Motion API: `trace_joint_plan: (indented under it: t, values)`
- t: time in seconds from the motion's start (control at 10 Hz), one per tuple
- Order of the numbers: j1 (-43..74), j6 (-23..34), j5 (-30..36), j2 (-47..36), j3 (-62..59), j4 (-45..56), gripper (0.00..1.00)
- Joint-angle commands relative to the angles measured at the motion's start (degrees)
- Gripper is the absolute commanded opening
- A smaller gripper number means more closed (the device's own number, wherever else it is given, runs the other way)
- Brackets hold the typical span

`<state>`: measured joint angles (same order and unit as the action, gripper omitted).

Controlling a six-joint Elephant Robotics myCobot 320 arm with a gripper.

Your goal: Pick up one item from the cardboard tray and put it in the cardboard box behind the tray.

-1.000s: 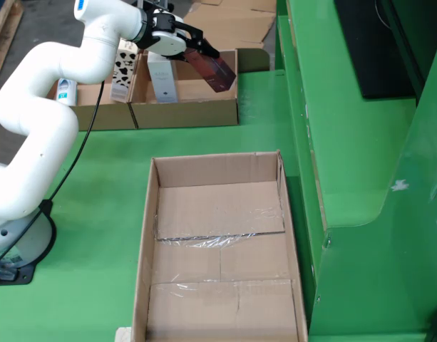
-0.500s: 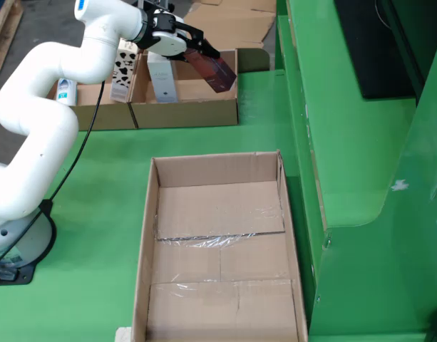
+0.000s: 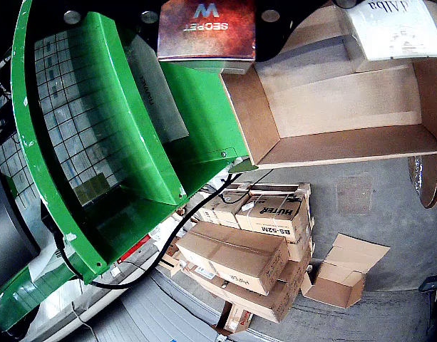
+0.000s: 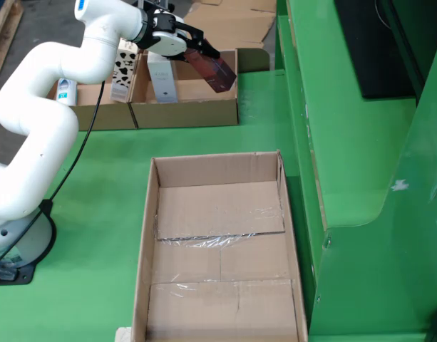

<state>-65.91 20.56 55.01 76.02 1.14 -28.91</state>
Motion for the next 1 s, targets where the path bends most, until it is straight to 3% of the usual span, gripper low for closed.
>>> trace_joint_plan:
  t: [0.0, 0.9]
  values:
    - [0.05, 0.37, -0.34, -1.18, -1.14, -0.43, 0.00]
    - [0.05, 0.67, -0.35, -1.18, -1.14, -0.43, 0.90]
